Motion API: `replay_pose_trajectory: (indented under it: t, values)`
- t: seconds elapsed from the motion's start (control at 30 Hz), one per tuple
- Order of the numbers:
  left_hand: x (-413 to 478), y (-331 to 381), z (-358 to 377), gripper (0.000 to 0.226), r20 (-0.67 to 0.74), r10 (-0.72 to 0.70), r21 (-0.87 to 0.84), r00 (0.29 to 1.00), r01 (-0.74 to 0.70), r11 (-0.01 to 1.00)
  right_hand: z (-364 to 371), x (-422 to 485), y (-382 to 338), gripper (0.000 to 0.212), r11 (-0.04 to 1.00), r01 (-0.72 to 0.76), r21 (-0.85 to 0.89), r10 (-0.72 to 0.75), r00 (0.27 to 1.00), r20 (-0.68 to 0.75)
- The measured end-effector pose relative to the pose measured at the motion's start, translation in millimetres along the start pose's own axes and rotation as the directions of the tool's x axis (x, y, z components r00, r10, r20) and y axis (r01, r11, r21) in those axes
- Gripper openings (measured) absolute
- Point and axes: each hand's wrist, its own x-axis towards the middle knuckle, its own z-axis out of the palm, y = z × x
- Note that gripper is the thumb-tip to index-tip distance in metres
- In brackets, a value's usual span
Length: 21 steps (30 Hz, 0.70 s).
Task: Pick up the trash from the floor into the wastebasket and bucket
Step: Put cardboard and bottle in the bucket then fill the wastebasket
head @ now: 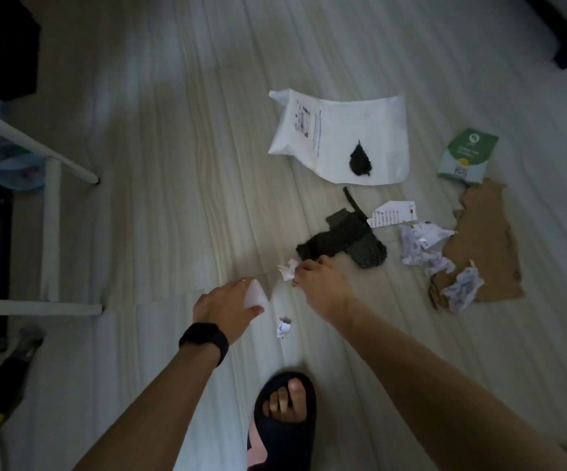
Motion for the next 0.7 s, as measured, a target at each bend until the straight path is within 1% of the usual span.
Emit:
replay_pose_trajectory:
  t: [0.07,0.13,0.17,0.2,0.23,0.3,0.33,0.4,0.43,0.47,0.5,0.57,0.6,0.67,0.7]
  values:
    - [-3,11,-10,0.065,0.039,0.030,0.019,0.999,-0.031,0.999,5,-24,4,0.036,0.999,-0.051,0.005,0.051,0.999,-0.011]
    - [-9,33,-24,0.064,0.029,0.090,0.045,0.995,-0.092,0.995,0,-58,18,0.044,0.997,-0.053,0.047,0.055,0.998,-0.028]
    - [-11,48,-31,0.064,0.026,0.127,0.051,0.992,-0.128,0.990,-3,-73,31,0.044,0.995,-0.037,0.090,0.041,0.998,-0.051]
    - [-14,65,-39,0.064,0.013,0.174,0.062,0.985,-0.174,0.983,-9,-91,45,0.040,0.989,-0.044,0.139,0.050,0.998,-0.039]
    - [-18,88,-48,0.066,0.014,0.222,0.086,0.975,-0.223,0.971,-17,-111,61,0.034,0.982,-0.081,0.171,0.080,0.997,0.013]
    - [-26,142,-63,0.066,0.005,0.342,0.157,0.940,-0.339,0.928,-36,-156,93,0.021,0.963,-0.181,0.199,0.165,0.982,0.094]
    - [-32,182,-66,0.065,0.020,0.419,0.190,0.908,-0.415,0.890,-46,-190,113,0.017,0.933,-0.261,0.248,0.249,0.965,0.080]
    - [-45,243,-71,0.065,0.031,0.530,0.210,0.848,-0.524,0.826,-60,-237,138,0.015,0.863,-0.370,0.344,0.390,0.921,0.012]
    - [-57,288,-63,0.064,0.048,0.606,0.221,0.794,-0.600,0.769,-66,-277,154,0.015,0.805,-0.447,0.391,0.498,0.866,-0.035]
    - [-63,308,-63,0.062,0.037,0.639,0.220,0.768,-0.630,0.745,-71,-293,160,0.014,0.757,-0.478,0.446,0.563,0.823,-0.075]
    - [-81,353,-50,0.062,0.064,0.691,0.231,0.720,-0.685,0.691,-71,-336,174,0.015,0.658,-0.533,0.531,0.681,0.722,-0.119]
    - [-100,400,-37,0.062,0.072,0.740,0.221,0.669,-0.734,0.642,-72,-380,184,0.022,0.512,-0.521,0.683,0.813,0.551,-0.189]
    - [-121,438,-19,0.063,0.102,0.794,0.219,0.600,-0.792,0.570,-66,-419,190,0.023,0.418,-0.506,0.754,0.881,0.427,-0.203]
    - [-152,491,9,0.063,0.139,0.853,0.210,0.504,-0.856,0.472,-54,-475,198,0.023,0.281,-0.477,0.833,0.955,0.220,-0.197]
    - [-166,512,24,0.062,0.148,0.877,0.202,0.456,-0.882,0.425,-46,-498,201,0.025,0.236,-0.470,0.851,0.971,0.137,-0.194]
